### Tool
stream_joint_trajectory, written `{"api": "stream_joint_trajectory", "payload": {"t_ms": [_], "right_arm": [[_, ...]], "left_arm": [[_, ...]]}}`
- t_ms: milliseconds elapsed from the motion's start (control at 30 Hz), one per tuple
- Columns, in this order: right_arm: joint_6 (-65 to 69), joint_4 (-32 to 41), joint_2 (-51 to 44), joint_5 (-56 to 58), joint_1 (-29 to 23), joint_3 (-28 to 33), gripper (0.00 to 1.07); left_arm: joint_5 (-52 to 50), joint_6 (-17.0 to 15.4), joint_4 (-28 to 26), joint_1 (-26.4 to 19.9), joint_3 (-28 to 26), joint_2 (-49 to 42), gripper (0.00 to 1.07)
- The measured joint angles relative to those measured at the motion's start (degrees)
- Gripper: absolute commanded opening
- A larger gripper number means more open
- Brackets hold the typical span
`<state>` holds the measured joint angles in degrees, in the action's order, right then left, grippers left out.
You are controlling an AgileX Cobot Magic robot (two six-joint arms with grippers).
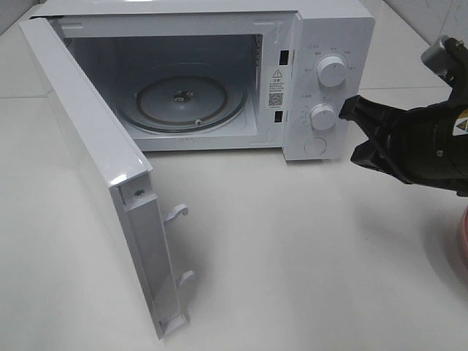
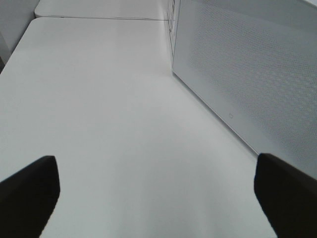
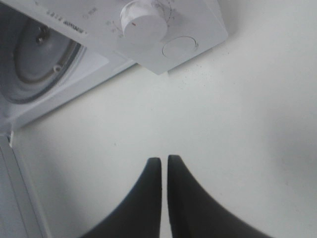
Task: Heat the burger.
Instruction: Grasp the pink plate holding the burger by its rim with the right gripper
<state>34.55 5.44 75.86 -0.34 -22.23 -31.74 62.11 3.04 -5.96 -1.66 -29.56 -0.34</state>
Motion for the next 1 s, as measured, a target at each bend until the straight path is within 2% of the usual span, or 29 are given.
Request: {"api": "stream_joint_trajectory", "payload": {"t_ms": [267,433,467,500,533,567,600,667,700,767,1000], "right_arm": [[-12.5,-0.1,-2.8,11.1,0.0,0.0,0.07],[-18.0,-1.2,-3.2,19.6,0.1,-0.5,0.17],[-19.8,-2.9,-3.3,23.5,0.1,-1.6,0.21],[-20.6,-3.8,-3.3,24.9,0.1,-2.2,0.36],[-20.6,-3.8,-3.3,24.9,0.1,-2.2,0.36],[-21.9,-5.4,-3.3,28.1,0.1,-3.5,0.45],[-21.9,-5.4,-3.3,28.1,0.1,-3.5,0.45],[-24.4,-7.9,-3.3,32.5,0.1,-5.4,0.82],[-24.4,-7.9,-3.3,32.5,0.1,-5.4,0.82],[-27.2,-9.3,-3.3,35.5,0.1,-6.8,0.99],[-30.0,-11.2,-3.3,41.6,1.4,-8.5,0.97]], "left_arm": [[0.0,0.0,0.0,0.0,0.0,0.0,1.0],[0.0,0.0,0.0,0.0,0.0,0.0,1.0],[0.0,0.0,0.0,0.0,0.0,0.0,1.0],[0.0,0.0,0.0,0.0,0.0,0.0,1.0],[0.0,0.0,0.0,0.0,0.0,0.0,1.0],[0.0,0.0,0.0,0.0,0.0,0.0,1.0],[0.0,0.0,0.0,0.0,0.0,0.0,1.0],[0.0,0.0,0.0,0.0,0.0,0.0,1.0],[0.0,0.0,0.0,0.0,0.0,0.0,1.0],[0.0,0.0,0.0,0.0,0.0,0.0,1.0],[0.0,0.0,0.0,0.0,0.0,0.0,1.0]]}}
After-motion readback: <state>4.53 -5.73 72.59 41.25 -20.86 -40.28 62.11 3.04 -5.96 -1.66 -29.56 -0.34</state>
